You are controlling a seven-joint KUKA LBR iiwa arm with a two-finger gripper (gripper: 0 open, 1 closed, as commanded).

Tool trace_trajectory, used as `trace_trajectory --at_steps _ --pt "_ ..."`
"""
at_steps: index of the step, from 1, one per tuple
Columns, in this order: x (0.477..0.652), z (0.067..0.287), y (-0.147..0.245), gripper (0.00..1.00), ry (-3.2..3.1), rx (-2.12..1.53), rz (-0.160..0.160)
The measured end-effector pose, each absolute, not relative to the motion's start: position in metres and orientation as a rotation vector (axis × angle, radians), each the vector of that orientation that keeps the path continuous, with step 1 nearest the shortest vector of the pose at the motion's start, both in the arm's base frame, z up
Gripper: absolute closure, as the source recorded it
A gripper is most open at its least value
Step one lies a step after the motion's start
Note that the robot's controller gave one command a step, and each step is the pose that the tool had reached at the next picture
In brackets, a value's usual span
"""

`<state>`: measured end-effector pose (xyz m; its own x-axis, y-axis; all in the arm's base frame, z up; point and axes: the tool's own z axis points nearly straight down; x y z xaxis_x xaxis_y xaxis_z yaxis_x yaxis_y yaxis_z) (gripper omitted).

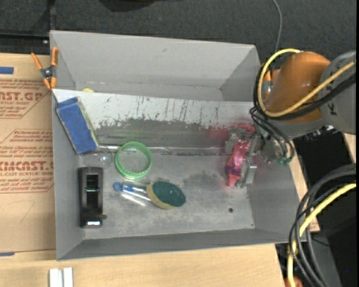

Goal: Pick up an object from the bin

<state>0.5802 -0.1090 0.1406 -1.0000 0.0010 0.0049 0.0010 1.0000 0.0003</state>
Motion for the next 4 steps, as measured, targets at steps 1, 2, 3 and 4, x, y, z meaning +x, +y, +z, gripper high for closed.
trace_trajectory --at_steps 1,2,3,4 --pt "0.582 0.145 -0.108 0.00 -3.144 0.001 0.001" --pt "0.578 0.094 -0.137 0.00 -3.144 0.101 -0.005" --pt "0.572 0.122 -0.147 0.00 -3.152 0.195 0.001" --pt "0.580 0.104 -0.152 0.00 -3.080 0.657 -0.004"
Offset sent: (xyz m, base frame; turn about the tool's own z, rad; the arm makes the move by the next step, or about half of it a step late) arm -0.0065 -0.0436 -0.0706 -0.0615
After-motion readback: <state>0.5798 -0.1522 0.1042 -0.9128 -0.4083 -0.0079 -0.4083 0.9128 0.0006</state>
